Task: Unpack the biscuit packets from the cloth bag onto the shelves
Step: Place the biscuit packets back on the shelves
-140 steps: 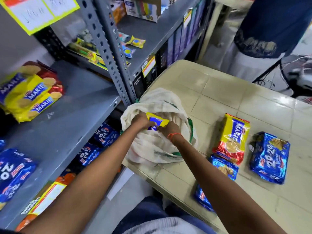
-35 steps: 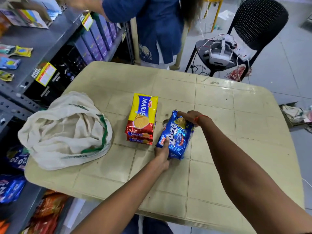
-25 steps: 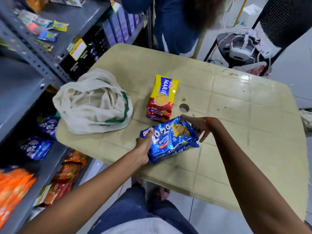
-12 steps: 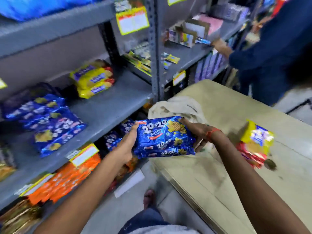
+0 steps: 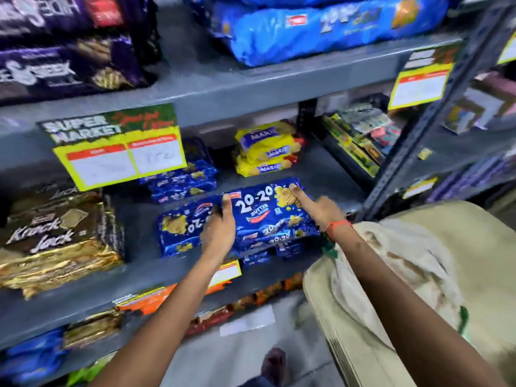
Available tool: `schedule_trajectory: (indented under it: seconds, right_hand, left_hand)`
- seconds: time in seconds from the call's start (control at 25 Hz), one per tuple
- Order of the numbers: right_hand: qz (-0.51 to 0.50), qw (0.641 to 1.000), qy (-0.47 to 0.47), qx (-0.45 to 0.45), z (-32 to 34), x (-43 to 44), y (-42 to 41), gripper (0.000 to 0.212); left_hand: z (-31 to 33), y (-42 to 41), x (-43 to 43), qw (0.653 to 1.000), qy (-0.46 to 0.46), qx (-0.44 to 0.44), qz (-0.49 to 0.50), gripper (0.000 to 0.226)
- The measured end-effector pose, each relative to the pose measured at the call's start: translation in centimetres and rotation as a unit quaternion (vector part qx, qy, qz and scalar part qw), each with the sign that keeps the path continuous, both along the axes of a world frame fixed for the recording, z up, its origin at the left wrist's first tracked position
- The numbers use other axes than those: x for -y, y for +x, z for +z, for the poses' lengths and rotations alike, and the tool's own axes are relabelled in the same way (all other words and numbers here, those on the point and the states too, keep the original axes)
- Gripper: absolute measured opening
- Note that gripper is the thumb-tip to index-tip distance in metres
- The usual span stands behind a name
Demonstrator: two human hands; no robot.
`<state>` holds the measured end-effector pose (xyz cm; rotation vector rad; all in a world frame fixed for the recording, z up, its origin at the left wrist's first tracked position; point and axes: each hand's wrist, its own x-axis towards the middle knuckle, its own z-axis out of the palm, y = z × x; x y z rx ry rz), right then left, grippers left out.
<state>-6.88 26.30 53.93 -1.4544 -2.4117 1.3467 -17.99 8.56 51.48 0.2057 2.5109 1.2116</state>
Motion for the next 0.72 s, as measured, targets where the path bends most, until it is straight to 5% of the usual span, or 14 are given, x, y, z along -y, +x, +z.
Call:
schedule_trajectory:
  seconds: [0.24,0.48,0.72]
  right_hand:
    - [0.047,0.988,-0.112,-0.098,0.0,4.5,-7.8,0.067]
    - [0.101,0.987,-0.11,-0.058,-0.7,8.5,-13.1,0.067]
    - [0.064,0.967,-0.24,-0.064,-1.9,8.5,-13.4,0.108]
  left_hand:
    - [0.0,-5.8,5.9,0.992,0.045,0.012,0.117,0.066]
    - [0.3,-9.6,9.5,0.964,0.168,0.075,0.194,0.061]
    - [0.6,-9.1,9.8,0.93,0.198,0.251,0.184,0.065]
